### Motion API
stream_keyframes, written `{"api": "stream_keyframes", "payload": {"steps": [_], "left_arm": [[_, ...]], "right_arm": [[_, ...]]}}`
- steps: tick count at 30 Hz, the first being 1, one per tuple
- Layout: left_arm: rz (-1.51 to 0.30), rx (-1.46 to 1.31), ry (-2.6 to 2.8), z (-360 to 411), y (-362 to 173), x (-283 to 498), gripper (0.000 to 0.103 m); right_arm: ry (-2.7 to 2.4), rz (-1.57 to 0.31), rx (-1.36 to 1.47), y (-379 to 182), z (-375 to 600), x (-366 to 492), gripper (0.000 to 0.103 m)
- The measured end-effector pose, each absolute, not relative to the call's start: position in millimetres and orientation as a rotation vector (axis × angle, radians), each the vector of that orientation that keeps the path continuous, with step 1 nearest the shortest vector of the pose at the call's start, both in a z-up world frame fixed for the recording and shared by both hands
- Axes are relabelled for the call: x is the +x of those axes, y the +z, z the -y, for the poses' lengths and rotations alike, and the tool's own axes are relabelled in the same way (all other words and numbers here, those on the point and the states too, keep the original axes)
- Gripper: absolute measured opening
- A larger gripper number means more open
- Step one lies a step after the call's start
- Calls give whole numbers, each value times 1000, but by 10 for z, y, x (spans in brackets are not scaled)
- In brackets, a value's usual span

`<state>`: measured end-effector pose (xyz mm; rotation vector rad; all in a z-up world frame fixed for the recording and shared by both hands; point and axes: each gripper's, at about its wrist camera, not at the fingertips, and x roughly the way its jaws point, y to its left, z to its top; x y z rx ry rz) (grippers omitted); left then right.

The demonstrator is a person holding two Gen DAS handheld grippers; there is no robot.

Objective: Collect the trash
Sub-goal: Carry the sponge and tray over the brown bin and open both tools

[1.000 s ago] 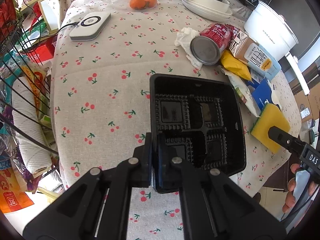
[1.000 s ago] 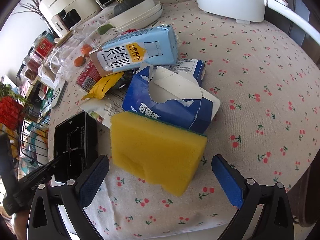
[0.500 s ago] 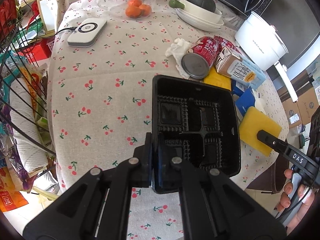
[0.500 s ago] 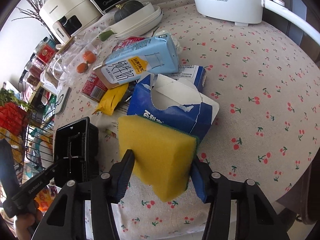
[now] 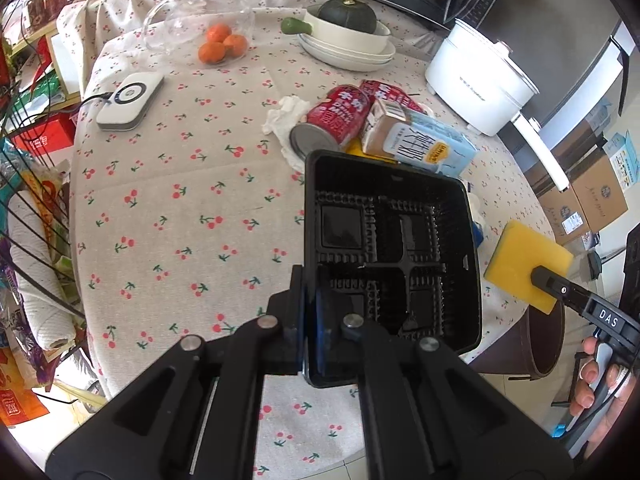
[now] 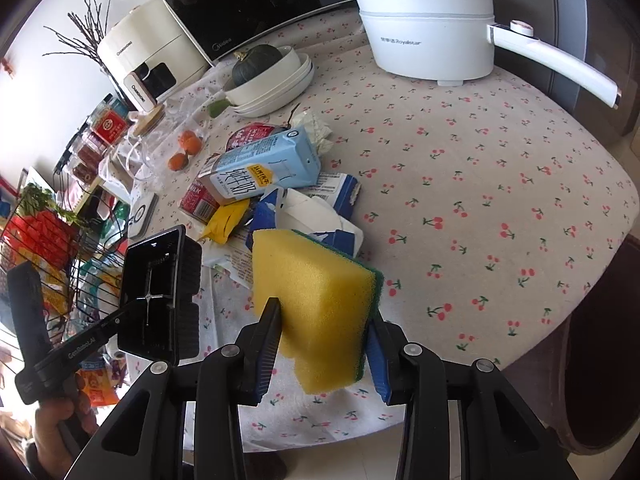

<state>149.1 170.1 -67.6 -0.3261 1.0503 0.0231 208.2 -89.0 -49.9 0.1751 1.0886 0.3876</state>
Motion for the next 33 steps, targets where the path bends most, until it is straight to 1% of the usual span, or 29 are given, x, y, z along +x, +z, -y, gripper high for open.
{"api": "stream_keyframes", "payload": {"steps": [17,33], "left_arm": [[-1071,-172,-201,-236,-669,1819,5],[-1083,-64,-402,1213,-837,1893,5]], "right_arm": [[184,-1069,222,-421,2364,1807,40],[-13,-1075,273,-626,3697,1471,41]]}}
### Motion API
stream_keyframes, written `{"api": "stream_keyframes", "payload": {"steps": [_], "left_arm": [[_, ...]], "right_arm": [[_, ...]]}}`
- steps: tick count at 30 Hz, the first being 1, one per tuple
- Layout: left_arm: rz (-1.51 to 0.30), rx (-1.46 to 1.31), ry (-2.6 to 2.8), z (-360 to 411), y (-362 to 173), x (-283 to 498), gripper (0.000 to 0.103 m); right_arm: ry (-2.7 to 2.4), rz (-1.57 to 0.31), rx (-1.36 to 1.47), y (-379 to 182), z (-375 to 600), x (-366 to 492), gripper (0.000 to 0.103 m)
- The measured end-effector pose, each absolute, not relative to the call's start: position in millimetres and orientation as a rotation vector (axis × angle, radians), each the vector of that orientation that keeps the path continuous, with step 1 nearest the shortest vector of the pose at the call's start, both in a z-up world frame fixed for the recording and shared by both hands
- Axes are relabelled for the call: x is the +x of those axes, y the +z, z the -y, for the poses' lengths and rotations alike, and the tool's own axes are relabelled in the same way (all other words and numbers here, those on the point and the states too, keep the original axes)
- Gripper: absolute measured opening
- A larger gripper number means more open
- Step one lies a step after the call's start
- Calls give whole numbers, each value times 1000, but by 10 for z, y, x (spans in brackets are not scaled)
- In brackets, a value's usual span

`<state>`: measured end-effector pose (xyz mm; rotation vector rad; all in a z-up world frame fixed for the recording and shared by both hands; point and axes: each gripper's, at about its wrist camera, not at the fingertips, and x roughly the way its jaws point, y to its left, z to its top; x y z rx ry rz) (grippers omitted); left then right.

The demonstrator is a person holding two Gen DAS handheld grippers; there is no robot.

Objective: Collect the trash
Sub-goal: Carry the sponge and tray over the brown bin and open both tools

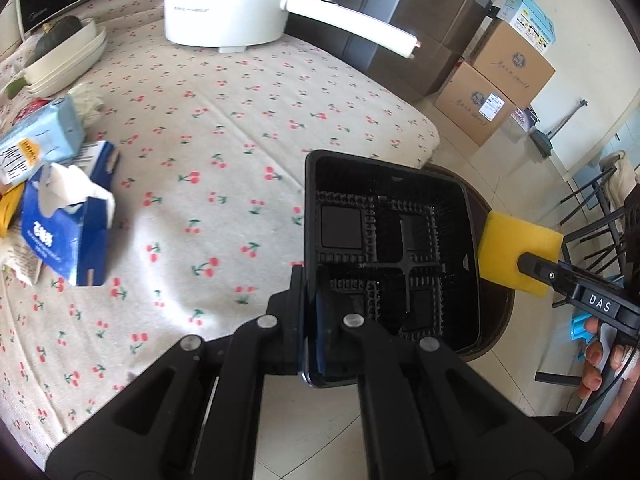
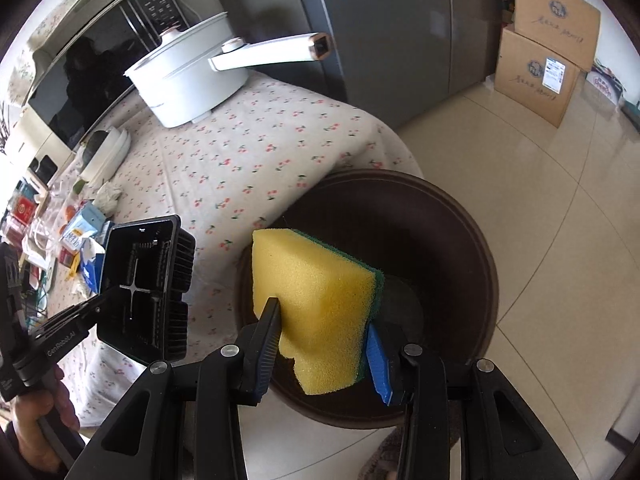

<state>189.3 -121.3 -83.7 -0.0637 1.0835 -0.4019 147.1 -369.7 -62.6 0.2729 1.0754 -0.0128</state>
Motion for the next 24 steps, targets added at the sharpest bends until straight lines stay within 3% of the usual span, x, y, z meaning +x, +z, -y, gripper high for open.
{"api": "stream_keyframes", "payload": {"steps": [10,12,13,14,22,24], "left_arm": [[-1061,-12,-525,1907,-1052,1911,8],[-1056,11,-533,1973,-1084,1920,29],[-1058,23,-517,1997,-1098,1928,54],[-1053,30,-500,1996,-1104,1930,72],[-1054,67,-440,1919,-1079,1942,101],[-1055,81,-427,1871,-1071,1920,101]], "right_arm": [[-106,-1088,302,-729,4281,1285,41],[-118,-1089,297,-728,4338,1276,41],[-123,-1090,296,-727,4362,1272,41],[-125,-1091,296,-725,4386,1269,41],[-113,-1110,275,-743,4397,1337,41],[-107,-1117,270,-754,4355,1362,42]]}}
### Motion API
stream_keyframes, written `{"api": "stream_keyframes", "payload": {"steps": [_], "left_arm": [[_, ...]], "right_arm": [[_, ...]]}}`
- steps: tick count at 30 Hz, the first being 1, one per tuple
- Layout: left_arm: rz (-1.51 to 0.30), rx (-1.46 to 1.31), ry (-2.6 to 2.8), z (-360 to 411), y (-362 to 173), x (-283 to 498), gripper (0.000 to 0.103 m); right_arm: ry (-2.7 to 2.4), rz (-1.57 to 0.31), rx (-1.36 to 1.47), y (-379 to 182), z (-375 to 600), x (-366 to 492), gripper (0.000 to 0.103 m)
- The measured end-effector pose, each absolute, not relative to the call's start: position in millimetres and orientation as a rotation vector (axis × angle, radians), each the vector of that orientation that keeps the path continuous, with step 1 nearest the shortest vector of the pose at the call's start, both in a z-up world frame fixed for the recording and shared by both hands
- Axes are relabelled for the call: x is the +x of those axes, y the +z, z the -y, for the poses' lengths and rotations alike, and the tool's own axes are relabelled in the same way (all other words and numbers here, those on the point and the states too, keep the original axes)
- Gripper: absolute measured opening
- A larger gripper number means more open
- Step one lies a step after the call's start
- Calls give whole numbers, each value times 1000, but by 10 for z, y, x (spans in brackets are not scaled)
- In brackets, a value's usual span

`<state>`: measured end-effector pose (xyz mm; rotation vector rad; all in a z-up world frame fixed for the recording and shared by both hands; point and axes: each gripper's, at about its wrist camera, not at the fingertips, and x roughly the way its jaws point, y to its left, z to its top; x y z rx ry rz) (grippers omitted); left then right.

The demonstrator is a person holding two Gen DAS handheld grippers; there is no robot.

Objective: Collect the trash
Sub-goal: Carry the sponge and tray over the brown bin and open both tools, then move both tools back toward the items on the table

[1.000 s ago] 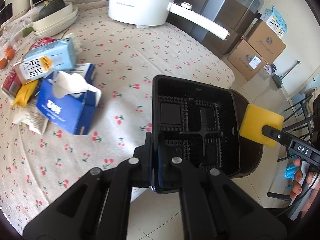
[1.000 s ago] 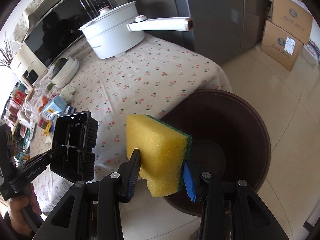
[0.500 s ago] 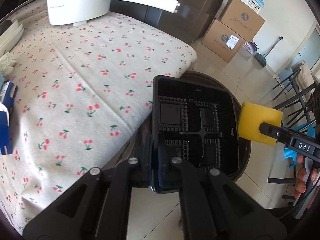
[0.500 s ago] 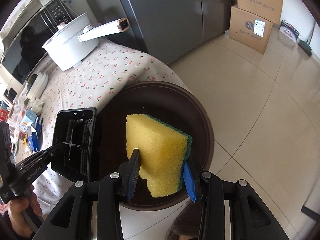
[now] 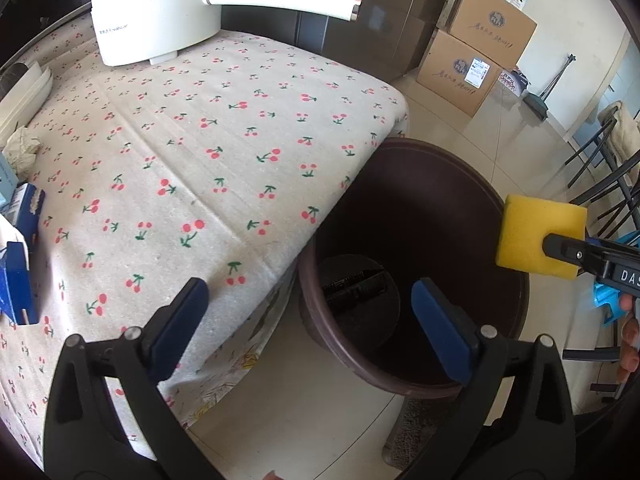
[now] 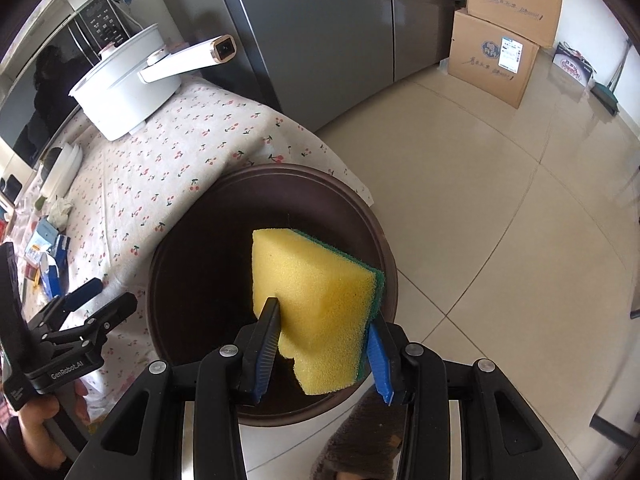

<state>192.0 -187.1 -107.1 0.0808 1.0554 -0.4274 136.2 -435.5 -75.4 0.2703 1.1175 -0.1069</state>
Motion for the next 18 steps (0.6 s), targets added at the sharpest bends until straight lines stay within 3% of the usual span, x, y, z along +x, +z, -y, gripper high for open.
{"api": "stream_keyframes", "payload": {"steps": [7,9,11,18], "left_arm": [[-1060,102,-387,1617,-1000,1872,102],[-1057,101,-374,1518,-958,1869,102],[-1056,99,-358,1409,-922,1857,102],[-1059,90,-289,995,-833,1814,102]], "right_arm": [[-90,-1125,249,-762,4200,1445,45],[-88,-1138,259,-777,4165,1478,68],[-97,-1137,262,-762,4112,1496,77],[-65,-1135,237,-690,3858,1572,84]]}}
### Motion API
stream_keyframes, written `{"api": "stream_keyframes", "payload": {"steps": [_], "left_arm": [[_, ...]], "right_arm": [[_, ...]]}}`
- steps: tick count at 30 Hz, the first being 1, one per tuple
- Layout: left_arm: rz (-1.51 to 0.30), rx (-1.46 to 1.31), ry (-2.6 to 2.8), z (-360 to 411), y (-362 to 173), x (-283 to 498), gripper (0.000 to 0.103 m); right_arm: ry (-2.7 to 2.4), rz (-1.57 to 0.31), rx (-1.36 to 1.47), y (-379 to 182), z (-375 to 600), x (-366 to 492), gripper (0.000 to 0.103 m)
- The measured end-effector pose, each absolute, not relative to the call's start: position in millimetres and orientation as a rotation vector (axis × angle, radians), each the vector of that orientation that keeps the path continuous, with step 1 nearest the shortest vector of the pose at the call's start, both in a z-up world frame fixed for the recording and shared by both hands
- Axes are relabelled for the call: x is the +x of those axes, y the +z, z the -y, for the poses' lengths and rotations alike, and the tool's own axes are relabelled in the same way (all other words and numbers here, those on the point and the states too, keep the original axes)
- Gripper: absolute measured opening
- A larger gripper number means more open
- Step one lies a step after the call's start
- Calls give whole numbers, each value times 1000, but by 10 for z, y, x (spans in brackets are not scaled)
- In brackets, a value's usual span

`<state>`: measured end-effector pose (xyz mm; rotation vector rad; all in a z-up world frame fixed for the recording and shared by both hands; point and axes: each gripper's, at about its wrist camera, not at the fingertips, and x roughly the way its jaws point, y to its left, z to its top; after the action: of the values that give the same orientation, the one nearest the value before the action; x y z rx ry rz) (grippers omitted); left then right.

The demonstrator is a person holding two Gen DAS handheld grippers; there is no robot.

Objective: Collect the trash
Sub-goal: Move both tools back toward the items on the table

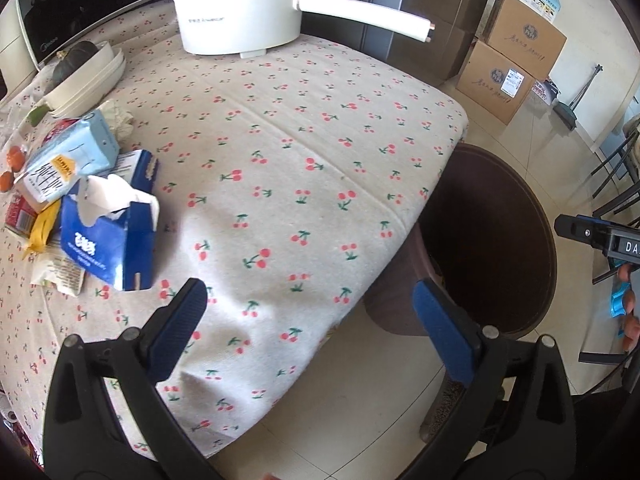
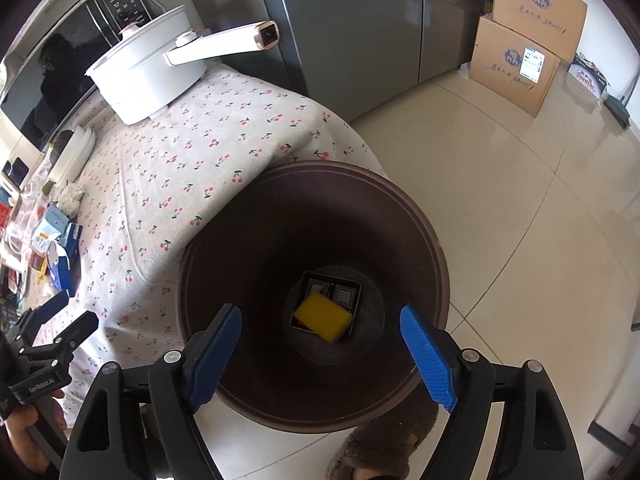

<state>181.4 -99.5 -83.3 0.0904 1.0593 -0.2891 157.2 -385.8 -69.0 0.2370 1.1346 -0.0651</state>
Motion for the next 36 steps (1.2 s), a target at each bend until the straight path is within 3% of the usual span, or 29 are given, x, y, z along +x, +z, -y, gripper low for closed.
{"api": "stream_keyframes", "payload": {"steps": [16,26,36], "left_arm": [[-1041,5,-112,-119,-615,1657,102],[-1058,-69,-9,-838,-600,1509,102],[-1096,-104,75,-1485,-710,1381,102]], "right_arm": [[32,-1127,159,-549,2972,1832,85],[122,-1116,68,-494,2107,1981,93],[236,-1114,-47,-595,1089,2134,94]]}}
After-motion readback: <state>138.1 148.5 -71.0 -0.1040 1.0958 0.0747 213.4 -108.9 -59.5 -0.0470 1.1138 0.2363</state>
